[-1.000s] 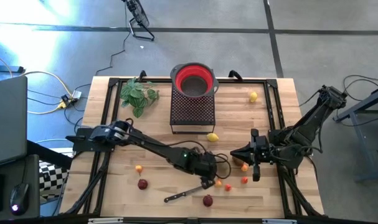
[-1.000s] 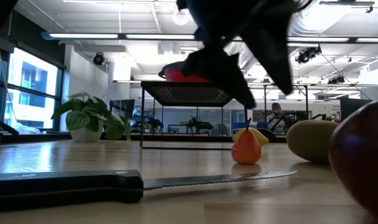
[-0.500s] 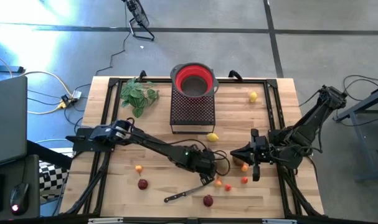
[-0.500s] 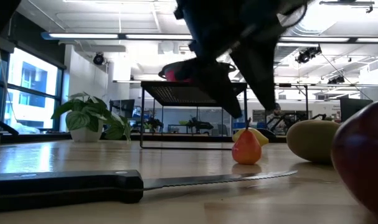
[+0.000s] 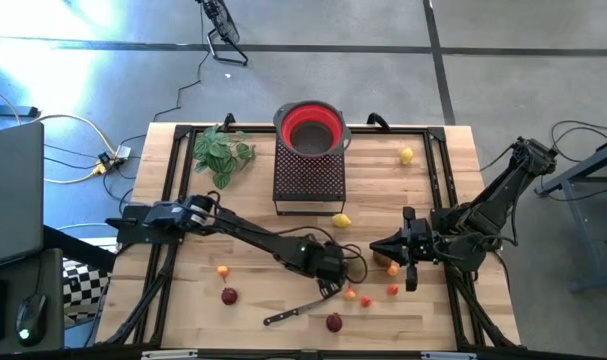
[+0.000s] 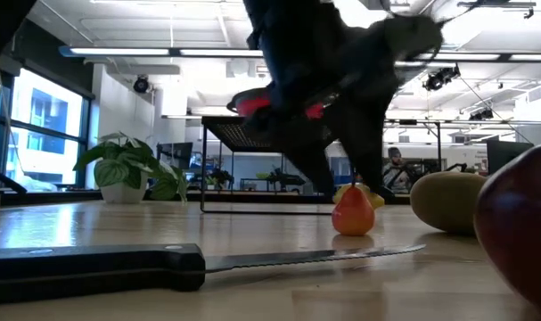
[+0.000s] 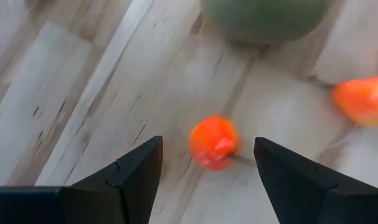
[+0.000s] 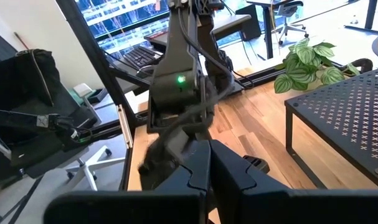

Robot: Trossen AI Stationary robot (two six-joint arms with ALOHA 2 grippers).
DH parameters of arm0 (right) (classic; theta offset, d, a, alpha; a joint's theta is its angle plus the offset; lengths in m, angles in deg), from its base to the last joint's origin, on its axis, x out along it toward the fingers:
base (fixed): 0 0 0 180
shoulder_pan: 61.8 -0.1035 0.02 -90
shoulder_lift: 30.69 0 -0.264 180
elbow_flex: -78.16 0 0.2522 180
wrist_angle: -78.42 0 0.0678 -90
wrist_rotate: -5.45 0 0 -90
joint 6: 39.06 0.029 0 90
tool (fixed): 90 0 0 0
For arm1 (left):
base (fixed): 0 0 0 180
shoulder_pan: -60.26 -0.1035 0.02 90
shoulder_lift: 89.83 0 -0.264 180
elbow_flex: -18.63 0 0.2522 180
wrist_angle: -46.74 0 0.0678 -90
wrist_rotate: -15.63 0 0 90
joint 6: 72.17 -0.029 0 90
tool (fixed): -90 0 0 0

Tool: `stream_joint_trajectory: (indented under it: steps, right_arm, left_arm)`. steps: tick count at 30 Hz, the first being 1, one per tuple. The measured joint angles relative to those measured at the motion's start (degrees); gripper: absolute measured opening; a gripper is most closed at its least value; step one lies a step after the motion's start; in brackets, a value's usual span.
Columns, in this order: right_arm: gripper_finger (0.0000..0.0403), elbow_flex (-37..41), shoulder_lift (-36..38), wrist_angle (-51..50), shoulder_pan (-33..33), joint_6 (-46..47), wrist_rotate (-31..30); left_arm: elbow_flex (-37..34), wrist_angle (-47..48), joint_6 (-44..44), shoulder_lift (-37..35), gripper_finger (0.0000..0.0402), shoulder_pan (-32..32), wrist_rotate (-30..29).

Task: Pick & Place Fruit
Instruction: Put the pear into the red strainer bowl

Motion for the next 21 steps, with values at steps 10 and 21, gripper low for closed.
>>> stream_joint_trajectory:
  steps: [10, 21]
  right_arm:
    - [0.0003, 0.0, 0.0, -0.2, 0.0, 0.0, 0.0]
    - [0.0003, 0.0, 0.0, -0.3, 0.0, 0.0, 0.0]
  left_arm:
    - [0.1, 0.4, -0.1, -0.2, 0.0245, 0.0, 0.0]
    - [0.1, -0.3, -1.0, -0.2, 0.0245, 0.0, 0.9]
